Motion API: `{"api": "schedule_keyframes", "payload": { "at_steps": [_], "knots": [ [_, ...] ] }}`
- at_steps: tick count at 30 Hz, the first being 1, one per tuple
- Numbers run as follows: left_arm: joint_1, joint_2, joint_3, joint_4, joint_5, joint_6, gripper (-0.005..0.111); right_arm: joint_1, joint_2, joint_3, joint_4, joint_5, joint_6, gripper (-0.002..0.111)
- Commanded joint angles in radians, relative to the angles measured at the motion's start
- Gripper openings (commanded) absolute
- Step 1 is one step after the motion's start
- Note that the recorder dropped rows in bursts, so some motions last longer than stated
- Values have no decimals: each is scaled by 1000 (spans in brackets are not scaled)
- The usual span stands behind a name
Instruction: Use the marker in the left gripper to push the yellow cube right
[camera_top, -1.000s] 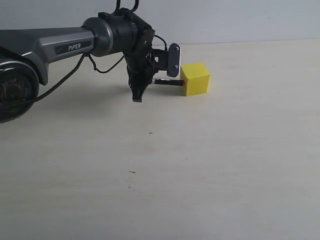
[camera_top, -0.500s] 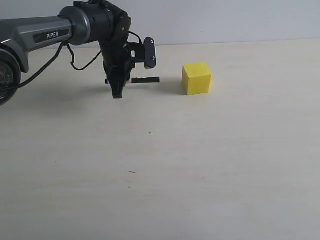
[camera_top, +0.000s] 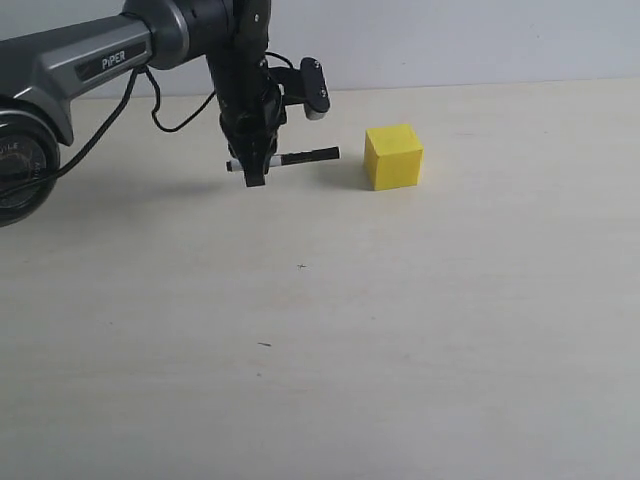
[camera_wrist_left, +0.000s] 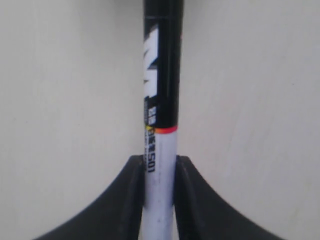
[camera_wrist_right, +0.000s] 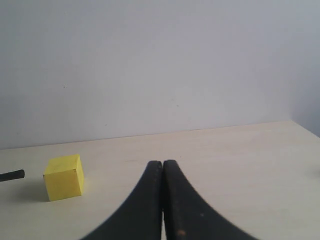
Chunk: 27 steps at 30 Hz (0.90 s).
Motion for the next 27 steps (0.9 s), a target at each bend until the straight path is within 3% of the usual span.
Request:
{"api": "schedule_keyframes", "payload": {
  "at_steps": [1, 11, 27],
  "knots": [
    [-2, 0, -12, -2, -31, -40, 0, -3, -6, 4, -3, -2, 3, 0],
    [-35, 16, -12, 27, -36, 44, 0, -3, -6, 4, -3, -2, 3, 0],
    [-37, 57, -12, 122, -124, -51, 0, -3, -6, 4, -3, -2, 3, 0]
  ]
}}
